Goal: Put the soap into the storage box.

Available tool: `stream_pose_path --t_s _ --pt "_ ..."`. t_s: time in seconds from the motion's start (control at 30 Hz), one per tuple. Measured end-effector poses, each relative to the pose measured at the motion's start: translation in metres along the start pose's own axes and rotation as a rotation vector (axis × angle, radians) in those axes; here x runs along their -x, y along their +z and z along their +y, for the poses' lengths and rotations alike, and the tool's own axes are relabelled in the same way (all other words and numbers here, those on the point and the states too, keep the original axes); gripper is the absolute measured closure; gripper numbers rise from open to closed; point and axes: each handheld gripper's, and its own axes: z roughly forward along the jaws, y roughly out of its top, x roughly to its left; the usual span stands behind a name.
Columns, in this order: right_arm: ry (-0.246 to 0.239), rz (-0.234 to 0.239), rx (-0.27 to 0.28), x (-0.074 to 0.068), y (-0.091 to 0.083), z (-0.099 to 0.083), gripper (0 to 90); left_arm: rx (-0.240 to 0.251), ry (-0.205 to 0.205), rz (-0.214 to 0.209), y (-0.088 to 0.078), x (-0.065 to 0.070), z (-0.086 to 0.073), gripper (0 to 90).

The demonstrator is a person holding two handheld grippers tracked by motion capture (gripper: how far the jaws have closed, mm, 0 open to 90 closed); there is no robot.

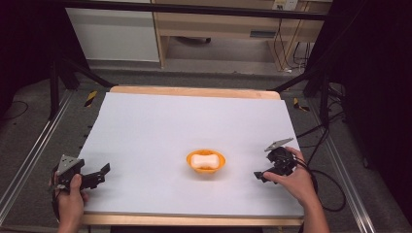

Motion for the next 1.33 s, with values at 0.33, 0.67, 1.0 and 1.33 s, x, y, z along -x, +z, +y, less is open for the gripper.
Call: stream_pose_path --t_s 0.33,0.67,1.0,1.33 --pt "0.047 -0.021 0.086 0.010 -0.006 -0.025 0.7 0.000 0.000 0.002 0.000 0.000 0.000 0.0" --pt "0.122 -0.042 0.256 0.024 -0.019 -0.061 2.3 0.000 0.001 0.002 0.000 0.000 0.000 0.0" --pt "0.187 -0.062 0.458 0.029 -0.028 -0.106 3.8 0.003 0.002 0.005 0.000 0.001 0.000 0.0" --pt "0.207 -0.043 0.487 0.027 -0.028 -0.111 4.0 0.001 0.001 0.002 0.000 0.000 0.000 0.0"
